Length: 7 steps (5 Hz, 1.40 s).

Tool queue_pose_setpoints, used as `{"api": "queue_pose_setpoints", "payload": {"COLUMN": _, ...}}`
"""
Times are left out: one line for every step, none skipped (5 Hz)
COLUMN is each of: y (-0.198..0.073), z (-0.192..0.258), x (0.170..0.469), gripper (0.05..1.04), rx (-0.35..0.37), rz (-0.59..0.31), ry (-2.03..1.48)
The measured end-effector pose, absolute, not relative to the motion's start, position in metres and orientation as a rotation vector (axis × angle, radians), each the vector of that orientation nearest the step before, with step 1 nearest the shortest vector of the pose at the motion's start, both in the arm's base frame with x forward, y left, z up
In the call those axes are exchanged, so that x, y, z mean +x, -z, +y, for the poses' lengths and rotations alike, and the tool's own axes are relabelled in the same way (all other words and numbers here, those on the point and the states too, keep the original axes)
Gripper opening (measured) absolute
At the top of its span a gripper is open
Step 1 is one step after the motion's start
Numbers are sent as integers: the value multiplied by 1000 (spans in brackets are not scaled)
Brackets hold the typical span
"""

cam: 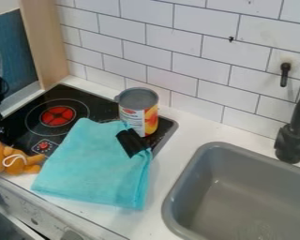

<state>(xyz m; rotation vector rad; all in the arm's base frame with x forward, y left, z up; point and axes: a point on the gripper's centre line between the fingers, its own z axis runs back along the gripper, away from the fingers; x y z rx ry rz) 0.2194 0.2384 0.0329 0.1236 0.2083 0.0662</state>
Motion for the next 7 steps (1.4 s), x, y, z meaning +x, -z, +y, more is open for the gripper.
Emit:
{"api": "queue_pose_setpoints", "payload": {"y": -29, "z": 239, "x": 216, "gripper": 1015, "rx": 94, "rz": 185, "ry": -72}}
{"api": "queue_pose_setpoints", "payload": {"y": -33, "z": 231, "x": 221, "gripper": 1008, "rx": 24, "rz": 114, "ry": -65}}
{"api": "queue_pose_setpoints", "payload": {"y": -69, "z": 226, "x": 234, "gripper": 1007, "rx": -24, "rz": -18, "ry": -86}}
{"api": "queue_pose_setpoints", "payload": {"y": -101, "z": 223, "x": 254, "gripper": 1007, "rx": -88, "rz": -121, "ry": -65}}
{"api": "queue_pose_setpoints", "payload": {"y": -122, "z": 214, "x": 252, "gripper": 1007, "rx": -56, "rz": -118, "ry": -6}}
{"api": "queue_pose_setpoints", "payload": {"y": -112, "z": 163, "x": 263, "gripper": 1007, "rx": -39, "rz": -74, "ry": 173}}
{"api": "queue_pose_setpoints", "payload": {"y": -114, "z": 111, "x": 263, "gripper": 1007, "rx": 10, "rz": -44, "ry": 266}}
